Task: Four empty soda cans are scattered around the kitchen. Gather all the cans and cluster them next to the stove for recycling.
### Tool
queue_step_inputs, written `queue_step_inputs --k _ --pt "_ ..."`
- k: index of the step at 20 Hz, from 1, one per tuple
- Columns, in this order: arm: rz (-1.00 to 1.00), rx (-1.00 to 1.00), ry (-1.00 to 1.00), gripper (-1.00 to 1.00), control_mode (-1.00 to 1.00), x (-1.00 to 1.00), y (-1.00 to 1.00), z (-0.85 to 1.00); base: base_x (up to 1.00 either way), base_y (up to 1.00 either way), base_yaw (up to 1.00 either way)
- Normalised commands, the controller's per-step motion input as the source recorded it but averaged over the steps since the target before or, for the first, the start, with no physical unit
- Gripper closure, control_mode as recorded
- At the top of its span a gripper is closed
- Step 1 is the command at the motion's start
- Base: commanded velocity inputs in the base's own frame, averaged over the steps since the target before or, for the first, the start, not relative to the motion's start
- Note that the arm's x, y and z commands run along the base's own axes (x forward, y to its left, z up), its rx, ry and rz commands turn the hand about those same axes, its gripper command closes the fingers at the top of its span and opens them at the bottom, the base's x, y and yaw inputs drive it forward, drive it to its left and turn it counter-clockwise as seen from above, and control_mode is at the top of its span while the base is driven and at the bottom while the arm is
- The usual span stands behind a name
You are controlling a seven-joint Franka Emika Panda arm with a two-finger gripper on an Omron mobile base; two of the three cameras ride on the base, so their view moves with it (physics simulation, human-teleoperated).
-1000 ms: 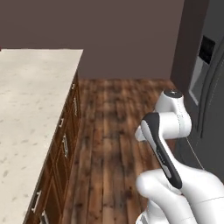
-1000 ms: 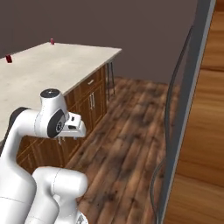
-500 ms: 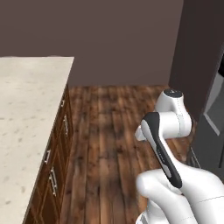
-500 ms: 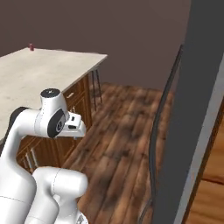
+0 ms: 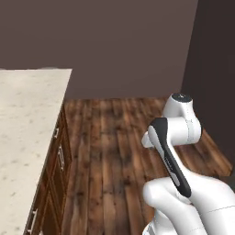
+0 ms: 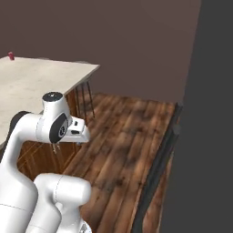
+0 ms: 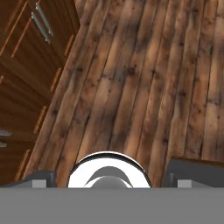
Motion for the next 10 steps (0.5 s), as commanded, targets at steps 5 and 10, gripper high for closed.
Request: queue_step_inputs --k 5,10 --pt "0.00 0.00 0.00 -1.00 1.00 0.00 0.00 0.00 1.00 0.00 -0.07" --pt "0.00 0.00 0.00 -1.00 1.00 0.00 0.00 0.00 1.00 -0.11 -0.06"
